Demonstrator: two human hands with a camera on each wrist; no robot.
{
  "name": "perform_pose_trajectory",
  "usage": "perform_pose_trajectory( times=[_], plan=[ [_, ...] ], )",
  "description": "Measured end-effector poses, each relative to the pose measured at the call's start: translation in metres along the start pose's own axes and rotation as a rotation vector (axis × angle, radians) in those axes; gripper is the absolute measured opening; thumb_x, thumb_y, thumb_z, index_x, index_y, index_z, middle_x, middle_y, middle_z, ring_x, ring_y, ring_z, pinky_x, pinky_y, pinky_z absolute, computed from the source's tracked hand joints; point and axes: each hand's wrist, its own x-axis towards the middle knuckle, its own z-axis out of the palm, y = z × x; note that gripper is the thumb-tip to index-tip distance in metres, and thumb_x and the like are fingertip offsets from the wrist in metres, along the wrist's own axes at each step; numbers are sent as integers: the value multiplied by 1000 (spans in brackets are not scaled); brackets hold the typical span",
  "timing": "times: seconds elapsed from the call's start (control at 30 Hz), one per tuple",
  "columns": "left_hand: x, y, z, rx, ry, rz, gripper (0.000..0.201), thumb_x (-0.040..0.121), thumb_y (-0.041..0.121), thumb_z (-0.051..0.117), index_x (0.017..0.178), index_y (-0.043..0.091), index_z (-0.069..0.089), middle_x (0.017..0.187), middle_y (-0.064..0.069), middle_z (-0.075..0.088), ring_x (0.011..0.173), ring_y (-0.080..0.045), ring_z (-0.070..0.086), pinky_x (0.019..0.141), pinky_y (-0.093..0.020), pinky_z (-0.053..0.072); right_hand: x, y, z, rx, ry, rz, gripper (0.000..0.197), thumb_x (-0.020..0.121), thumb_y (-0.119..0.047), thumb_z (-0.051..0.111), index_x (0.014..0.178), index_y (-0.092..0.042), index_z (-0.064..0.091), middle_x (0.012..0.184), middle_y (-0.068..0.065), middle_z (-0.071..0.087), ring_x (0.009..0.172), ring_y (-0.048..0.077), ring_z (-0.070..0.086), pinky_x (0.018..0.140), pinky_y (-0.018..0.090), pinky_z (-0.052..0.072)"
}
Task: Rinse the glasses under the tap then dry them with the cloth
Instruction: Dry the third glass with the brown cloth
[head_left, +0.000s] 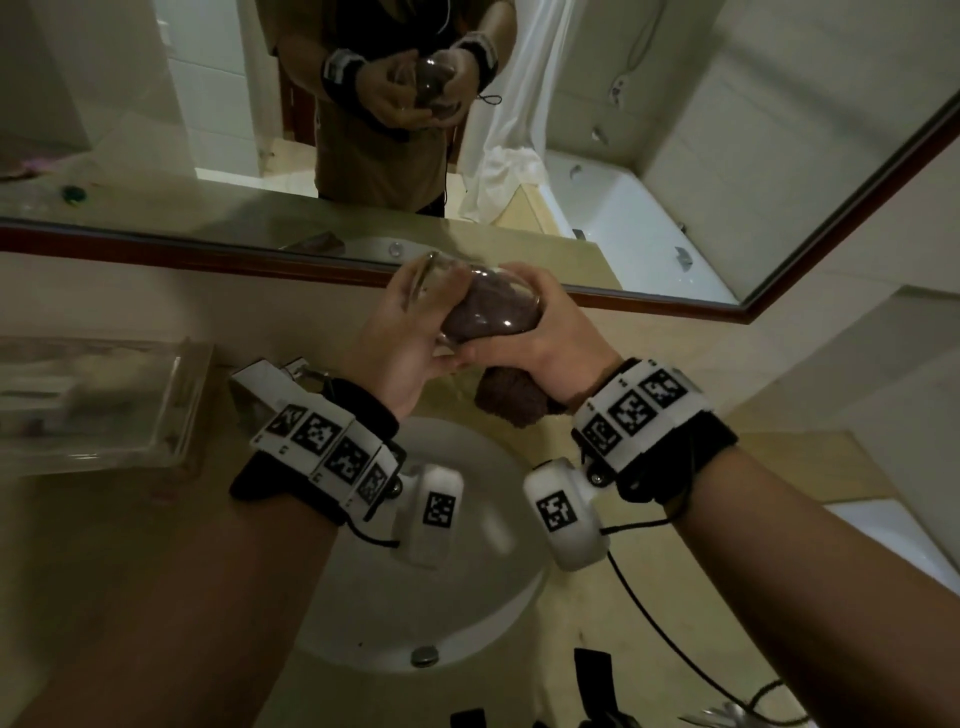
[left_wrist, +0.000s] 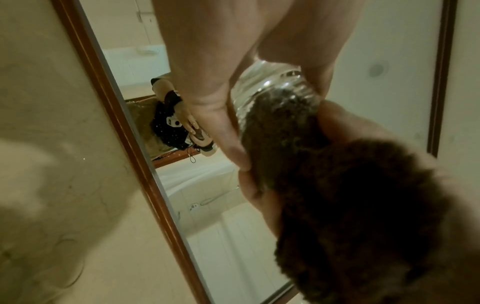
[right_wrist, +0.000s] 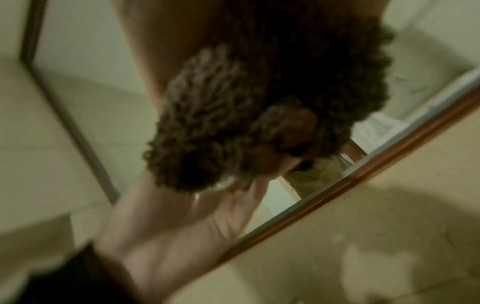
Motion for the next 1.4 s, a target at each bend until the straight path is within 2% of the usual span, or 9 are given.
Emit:
perform_pose_trajectory(
  times=[0.2,0.3,0.5,0.6,0.73,0.93,1.03,1.2,1.4],
  plan=[
    [-1,13,-8,-22,-28,-110,46,90,44,61,124,14,56,122,-12,64,110,-30,65,81,-52,57,-10,-3,14,-408,43,-250,95,65,-23,85,141,-24,29,115,0,59,99,13,60,89,24,48],
    [-1,13,-10,18,45,-52,28,91,35,63,113,18,59,114,-9,67,101,-25,69,69,-41,58,-7,-7,16,-309,36,-187,103,59,-25,89,141,-25,27,114,-1,58,100,12,60,89,21,46],
    [-5,10,-15,62,34,31,41,85,37,69,121,20,55,114,-6,65,99,-18,69,64,-36,57,4,-5,12,25,-64,49,96,43,-29,89,128,-19,46,111,-2,62,98,13,63,87,31,53],
    [-6,15,-16,-12,-24,-61,55,86,47,61,130,15,51,122,-9,63,107,-27,66,67,-40,57,-3,-9,16,-145,25,-119,80,58,-14,88,125,-21,44,102,-5,61,89,8,61,82,21,49],
    [-5,21,-18,-68,-85,-127,52,94,46,54,133,12,50,128,-16,61,113,-33,63,77,-46,57,-6,-16,19,-432,39,-280,89,62,-23,86,135,-24,35,109,-6,58,94,10,60,85,19,48],
    [-6,17,-20,50,3,19,27,91,33,64,114,19,58,113,-8,66,100,-22,68,64,-35,57,4,-15,15,8,-47,-5,79,54,-19,90,120,-25,49,103,-9,61,93,6,61,86,22,50],
    [-6,14,-25,88,-25,-38,55,82,46,68,126,18,52,122,-8,63,108,-25,66,75,-45,58,3,-11,16,-28,-43,34,74,49,-30,88,115,-22,54,103,-5,65,93,11,64,82,27,52],
    [-8,22,-27,32,-110,-170,74,80,65,53,135,16,50,125,-8,65,109,-27,67,86,-50,56,-8,-17,21,-479,48,-289,84,63,-30,85,133,-25,39,113,-3,62,98,13,60,87,23,47],
    [-7,21,-18,78,68,-19,34,92,37,62,116,13,60,110,-10,70,99,-22,70,69,-40,59,0,-17,20,-284,5,-133,83,54,-28,90,122,-25,43,106,-4,61,93,11,61,87,28,50]
  ],
)
